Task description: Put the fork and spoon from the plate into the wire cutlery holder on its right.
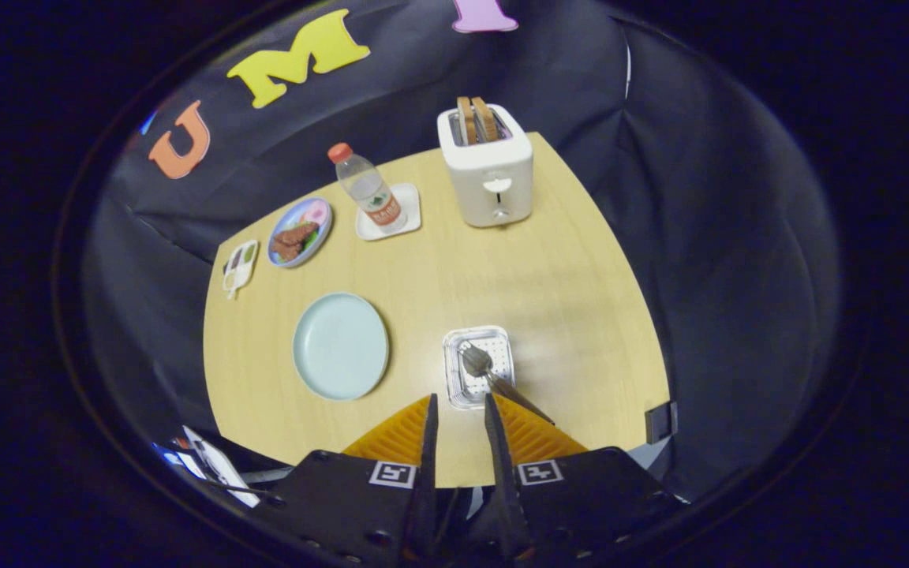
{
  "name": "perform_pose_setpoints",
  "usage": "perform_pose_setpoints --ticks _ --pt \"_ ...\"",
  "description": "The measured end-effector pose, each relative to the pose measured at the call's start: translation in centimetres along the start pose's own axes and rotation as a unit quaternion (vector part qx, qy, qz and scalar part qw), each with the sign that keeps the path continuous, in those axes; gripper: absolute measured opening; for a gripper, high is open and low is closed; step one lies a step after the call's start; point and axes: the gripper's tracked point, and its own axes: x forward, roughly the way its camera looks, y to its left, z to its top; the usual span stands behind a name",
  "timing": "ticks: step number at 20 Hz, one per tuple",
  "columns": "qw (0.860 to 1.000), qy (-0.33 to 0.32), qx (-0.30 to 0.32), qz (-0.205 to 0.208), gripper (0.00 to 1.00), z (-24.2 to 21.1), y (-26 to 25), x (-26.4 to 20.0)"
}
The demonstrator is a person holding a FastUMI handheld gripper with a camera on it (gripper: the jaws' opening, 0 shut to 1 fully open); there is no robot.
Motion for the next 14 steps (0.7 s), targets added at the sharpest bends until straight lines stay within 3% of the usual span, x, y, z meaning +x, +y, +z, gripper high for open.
perform_pose_setpoints --ticks 1,4,9,14 --pt "1.0 -0.029 -0.009 0.001 0.33 1.1 0.6 -0.7" --pt "0.991 -0.123 -0.046 -0.002 0.5 4.3 2.2 -3.3" --pt "0.96 -0.264 -0.091 0.027 0.77 7.4 6.2 -9.8" --pt "0.925 -0.357 -0.115 0.055 0.82 8.3 9.4 -14.7"
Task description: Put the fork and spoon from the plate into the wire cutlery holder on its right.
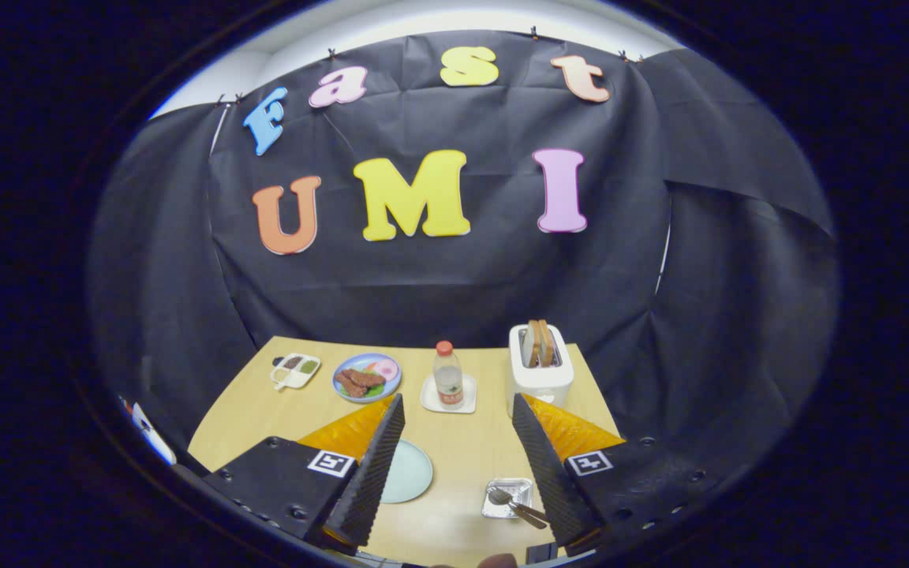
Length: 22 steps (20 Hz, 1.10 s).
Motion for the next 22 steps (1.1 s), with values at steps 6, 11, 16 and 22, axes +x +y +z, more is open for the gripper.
perform_pose_setpoints --ticks 6,11,16,22 --pt "0.992 -0.124 -0.015 0.001 0.9 4.3 1.4 -4.3" --pt "0.981 -0.194 -0.024 -0.003 0.92 4.8 2.1 -7.5" --pt "0.979 -0.202 -0.006 0.008 0.93 3.5 2.6 -8.7" --pt "0.979 -0.206 0.0 0.015 0.93 3.7 3.4 -8.8"
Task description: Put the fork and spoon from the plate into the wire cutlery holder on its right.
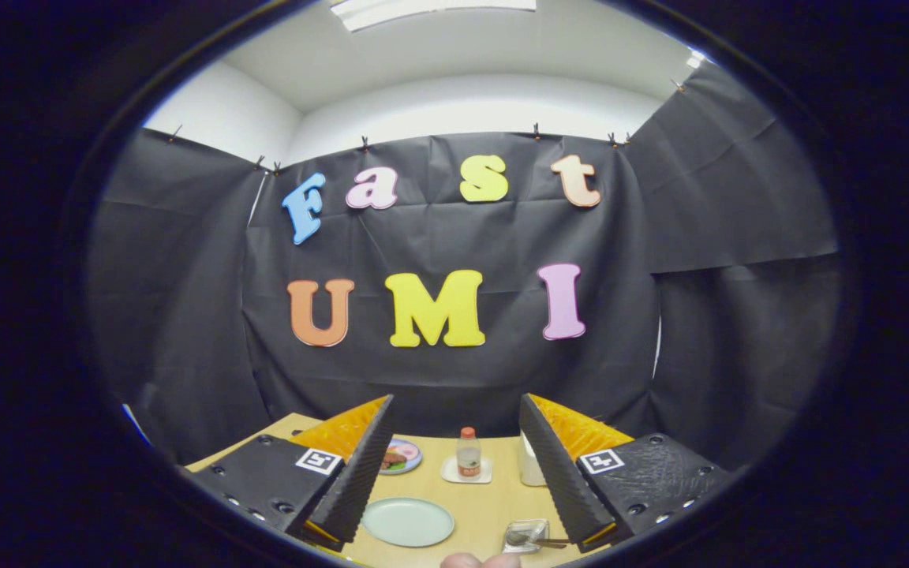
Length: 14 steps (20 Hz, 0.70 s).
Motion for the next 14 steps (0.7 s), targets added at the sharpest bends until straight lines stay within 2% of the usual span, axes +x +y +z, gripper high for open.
perform_pose_setpoints --ticks 14 --pt "1.0 -0.021 0.002 -0.001 0.93 0.6 0.5 1.1"
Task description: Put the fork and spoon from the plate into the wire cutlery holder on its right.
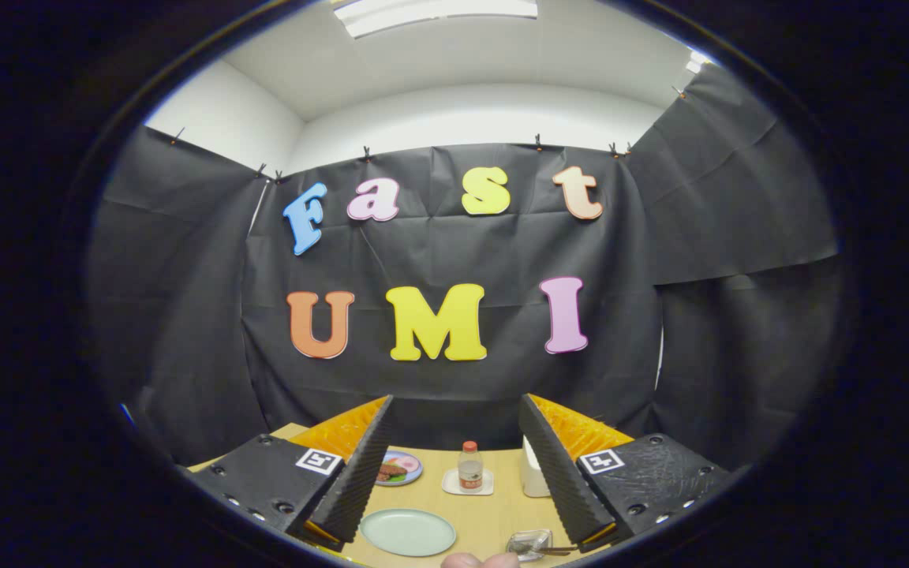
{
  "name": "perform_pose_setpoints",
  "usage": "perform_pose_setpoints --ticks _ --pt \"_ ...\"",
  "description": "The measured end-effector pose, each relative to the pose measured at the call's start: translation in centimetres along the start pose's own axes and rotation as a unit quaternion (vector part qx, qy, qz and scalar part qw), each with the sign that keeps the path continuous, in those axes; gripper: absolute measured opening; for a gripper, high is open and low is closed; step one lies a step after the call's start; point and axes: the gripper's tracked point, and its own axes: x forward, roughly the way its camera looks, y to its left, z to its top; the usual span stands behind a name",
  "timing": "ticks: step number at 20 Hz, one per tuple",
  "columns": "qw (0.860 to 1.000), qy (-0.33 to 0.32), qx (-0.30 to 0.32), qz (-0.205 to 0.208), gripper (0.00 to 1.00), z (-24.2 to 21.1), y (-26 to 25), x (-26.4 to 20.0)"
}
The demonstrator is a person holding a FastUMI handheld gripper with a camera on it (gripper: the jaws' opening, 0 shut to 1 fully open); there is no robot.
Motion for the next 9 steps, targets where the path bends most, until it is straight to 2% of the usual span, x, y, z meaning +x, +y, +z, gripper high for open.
perform_pose_setpoints --ticks 9 --pt "1.0 -0.013 0.0 -0.018 0.93 1.1 -1.8 0.7"
